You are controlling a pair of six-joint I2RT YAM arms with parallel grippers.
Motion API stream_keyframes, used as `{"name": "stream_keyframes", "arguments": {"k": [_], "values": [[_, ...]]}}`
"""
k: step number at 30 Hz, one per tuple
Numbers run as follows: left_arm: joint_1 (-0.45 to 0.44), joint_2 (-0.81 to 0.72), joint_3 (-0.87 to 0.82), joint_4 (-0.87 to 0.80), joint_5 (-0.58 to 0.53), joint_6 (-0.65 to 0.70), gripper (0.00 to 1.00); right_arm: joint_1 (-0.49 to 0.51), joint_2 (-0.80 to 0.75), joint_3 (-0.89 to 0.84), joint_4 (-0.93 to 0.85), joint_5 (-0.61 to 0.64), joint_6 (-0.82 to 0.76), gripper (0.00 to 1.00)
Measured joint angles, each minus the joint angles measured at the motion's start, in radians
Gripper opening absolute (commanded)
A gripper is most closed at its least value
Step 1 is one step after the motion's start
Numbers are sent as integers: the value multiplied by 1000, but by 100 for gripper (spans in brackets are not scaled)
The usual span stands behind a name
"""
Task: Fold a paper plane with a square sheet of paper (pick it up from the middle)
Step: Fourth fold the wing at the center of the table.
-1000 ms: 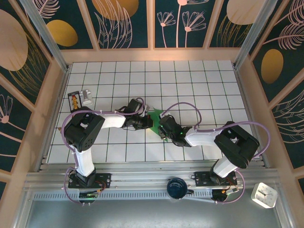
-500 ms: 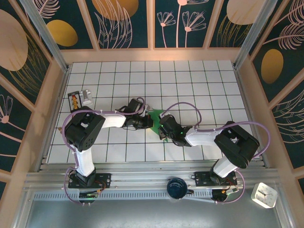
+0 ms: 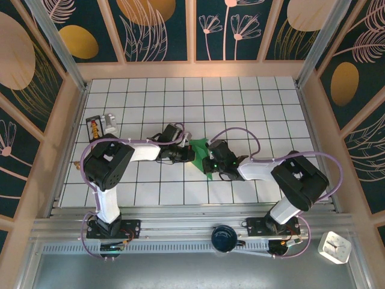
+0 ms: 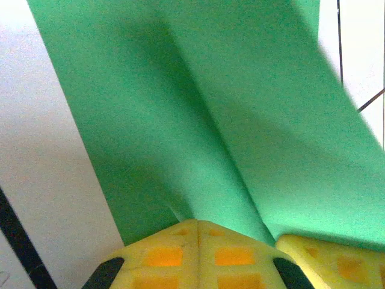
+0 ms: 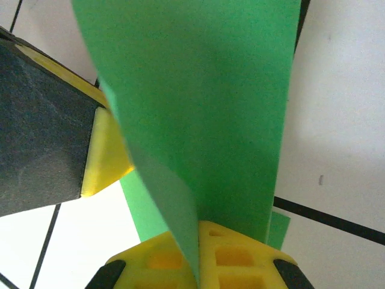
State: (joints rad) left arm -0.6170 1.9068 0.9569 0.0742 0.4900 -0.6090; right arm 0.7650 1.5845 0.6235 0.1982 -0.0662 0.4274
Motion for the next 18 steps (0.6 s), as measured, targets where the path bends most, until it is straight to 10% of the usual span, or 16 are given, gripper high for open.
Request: {"name": "stream_keyframes", "arguments": {"k": [18], "values": [[0, 0, 0, 0, 0, 0, 0, -89, 49, -14, 75, -183, 77, 0]]}}
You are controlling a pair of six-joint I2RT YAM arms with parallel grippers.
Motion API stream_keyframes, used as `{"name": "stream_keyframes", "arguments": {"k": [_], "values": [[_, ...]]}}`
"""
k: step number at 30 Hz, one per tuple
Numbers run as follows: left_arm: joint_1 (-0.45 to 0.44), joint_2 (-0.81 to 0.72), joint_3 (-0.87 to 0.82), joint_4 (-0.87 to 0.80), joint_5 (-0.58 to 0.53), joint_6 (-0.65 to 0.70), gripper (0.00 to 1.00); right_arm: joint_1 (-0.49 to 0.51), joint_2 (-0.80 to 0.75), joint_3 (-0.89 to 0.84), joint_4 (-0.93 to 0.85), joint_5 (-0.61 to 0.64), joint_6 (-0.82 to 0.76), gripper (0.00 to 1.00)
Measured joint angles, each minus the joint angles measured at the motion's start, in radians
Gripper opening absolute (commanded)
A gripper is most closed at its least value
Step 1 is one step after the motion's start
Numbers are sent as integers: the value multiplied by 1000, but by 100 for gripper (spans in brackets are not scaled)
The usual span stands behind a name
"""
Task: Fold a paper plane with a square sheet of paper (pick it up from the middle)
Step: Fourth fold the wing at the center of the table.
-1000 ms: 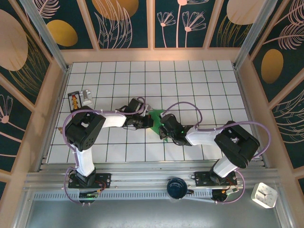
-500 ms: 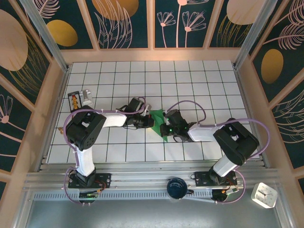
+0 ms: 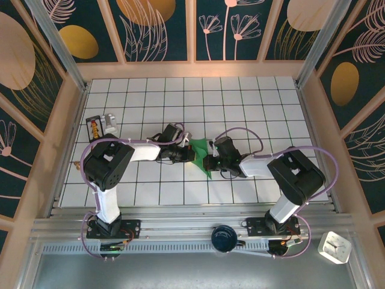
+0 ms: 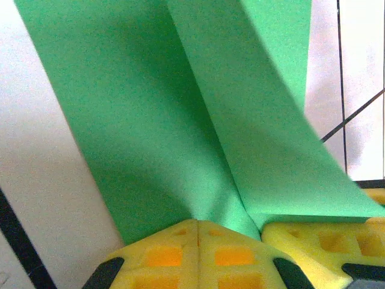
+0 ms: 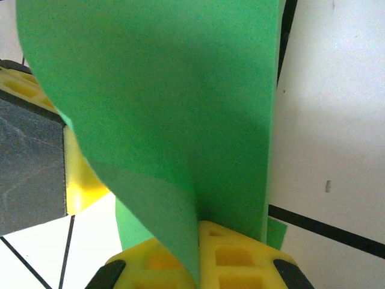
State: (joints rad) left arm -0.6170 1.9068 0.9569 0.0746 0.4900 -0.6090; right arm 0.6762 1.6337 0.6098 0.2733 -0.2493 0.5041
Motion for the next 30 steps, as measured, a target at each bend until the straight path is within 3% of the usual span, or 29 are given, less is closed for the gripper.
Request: {"name": "stream_keyframes", "arguments": {"k": [3, 12, 16, 23, 30], "values": [[0, 0, 0, 0, 0, 0, 1, -8, 0, -4, 7, -16, 3, 0], [0, -29, 3, -26, -48, 8, 24, -33, 32, -4, 53, -85, 30, 1], [0, -74, -2, -37, -74, 6, 24, -35, 39, -4, 68, -99, 38, 1], [0, -139, -5, 7, -19, -37, 11, -35, 42, -4, 72, -101, 49, 2], [0, -139, -5, 21, 23, -55, 11, -35, 43, -4, 71, -101, 48, 9]]}}
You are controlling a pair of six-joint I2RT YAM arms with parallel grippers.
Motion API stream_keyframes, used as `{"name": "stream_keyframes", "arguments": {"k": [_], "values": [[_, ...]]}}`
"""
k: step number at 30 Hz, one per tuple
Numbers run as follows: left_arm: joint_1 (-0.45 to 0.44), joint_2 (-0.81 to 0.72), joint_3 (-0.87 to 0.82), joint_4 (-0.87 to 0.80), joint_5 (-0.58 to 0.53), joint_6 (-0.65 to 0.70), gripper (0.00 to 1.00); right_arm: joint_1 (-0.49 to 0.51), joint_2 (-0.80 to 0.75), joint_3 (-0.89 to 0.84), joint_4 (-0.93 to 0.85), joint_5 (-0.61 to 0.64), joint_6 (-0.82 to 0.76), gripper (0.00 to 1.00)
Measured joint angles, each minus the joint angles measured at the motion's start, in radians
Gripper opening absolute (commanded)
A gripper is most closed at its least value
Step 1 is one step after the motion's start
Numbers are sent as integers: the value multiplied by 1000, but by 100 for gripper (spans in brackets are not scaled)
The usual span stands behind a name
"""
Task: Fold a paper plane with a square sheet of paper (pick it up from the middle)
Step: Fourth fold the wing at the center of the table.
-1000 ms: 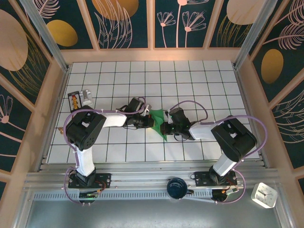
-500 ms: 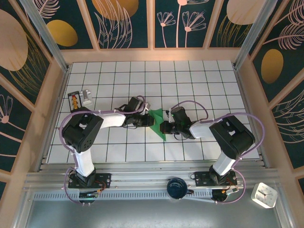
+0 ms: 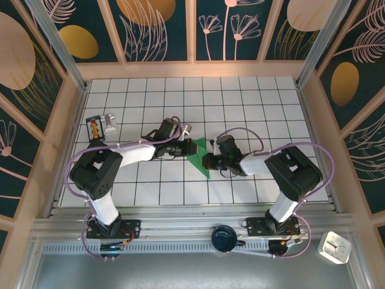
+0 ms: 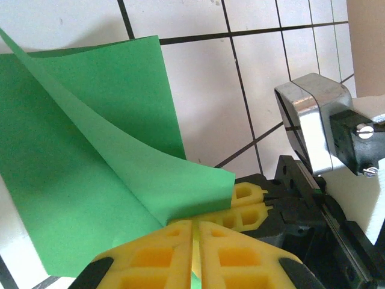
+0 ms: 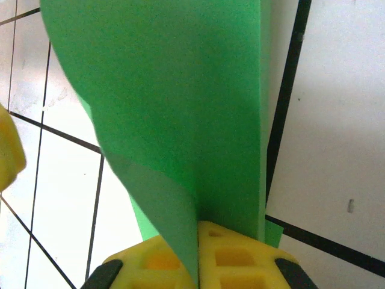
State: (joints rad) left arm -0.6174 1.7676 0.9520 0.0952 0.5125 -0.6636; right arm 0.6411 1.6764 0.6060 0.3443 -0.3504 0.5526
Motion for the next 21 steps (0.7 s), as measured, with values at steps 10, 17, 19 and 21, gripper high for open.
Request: {"name": "stream_keyframes", "arguments": {"k": [10, 17, 19, 21], "values": [[0, 3, -1, -26, -25, 0, 4, 0, -27, 11, -66, 2, -23, 14], [0, 48, -14, -30, -26, -7, 0, 0, -38, 16, -92, 5, -23, 16], [0, 62, -15, -32, -26, -7, 0, 0, -42, 16, -98, 5, -23, 16], [0, 75, -15, -32, -25, -7, 0, 0, -47, 16, -105, 5, -23, 16]]}}
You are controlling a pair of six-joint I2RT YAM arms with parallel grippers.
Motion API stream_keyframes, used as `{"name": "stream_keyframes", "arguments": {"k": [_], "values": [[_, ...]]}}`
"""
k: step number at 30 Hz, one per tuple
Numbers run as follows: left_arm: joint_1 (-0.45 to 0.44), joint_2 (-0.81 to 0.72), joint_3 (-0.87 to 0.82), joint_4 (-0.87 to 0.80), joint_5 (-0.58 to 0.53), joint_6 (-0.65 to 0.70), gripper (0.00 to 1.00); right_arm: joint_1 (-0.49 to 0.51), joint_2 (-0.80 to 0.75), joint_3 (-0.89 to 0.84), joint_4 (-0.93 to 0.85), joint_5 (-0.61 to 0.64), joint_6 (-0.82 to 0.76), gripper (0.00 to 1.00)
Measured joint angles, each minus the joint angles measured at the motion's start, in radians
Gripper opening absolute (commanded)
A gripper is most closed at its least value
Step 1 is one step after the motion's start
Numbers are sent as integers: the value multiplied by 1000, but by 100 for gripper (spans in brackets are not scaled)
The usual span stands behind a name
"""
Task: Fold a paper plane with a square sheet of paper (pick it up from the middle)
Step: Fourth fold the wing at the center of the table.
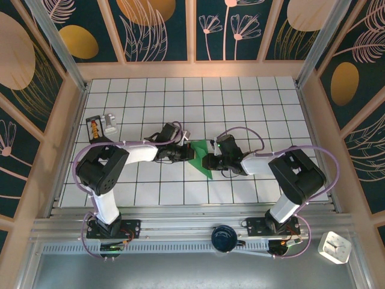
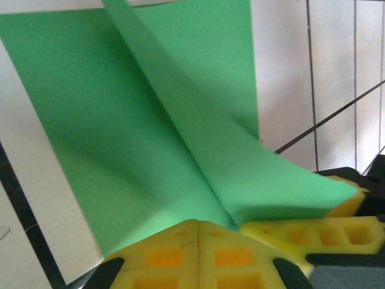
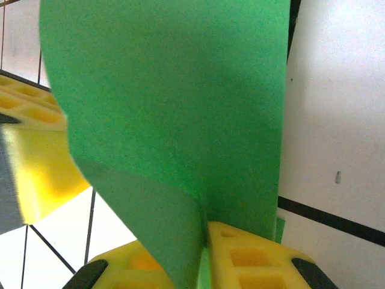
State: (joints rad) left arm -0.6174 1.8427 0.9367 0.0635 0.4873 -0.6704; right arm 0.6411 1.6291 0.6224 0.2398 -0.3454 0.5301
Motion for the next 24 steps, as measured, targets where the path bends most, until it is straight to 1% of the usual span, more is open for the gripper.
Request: {"name": "stream_keyframes", "arguments": {"k": [8, 24], "values": [[0, 39, 0, -11, 0, 9, 0, 0, -37, 8, -14, 0, 0, 18], [0, 41, 2, -11, 2, 15, 0, 0, -50, 11, -28, 3, -8, 23]]}}
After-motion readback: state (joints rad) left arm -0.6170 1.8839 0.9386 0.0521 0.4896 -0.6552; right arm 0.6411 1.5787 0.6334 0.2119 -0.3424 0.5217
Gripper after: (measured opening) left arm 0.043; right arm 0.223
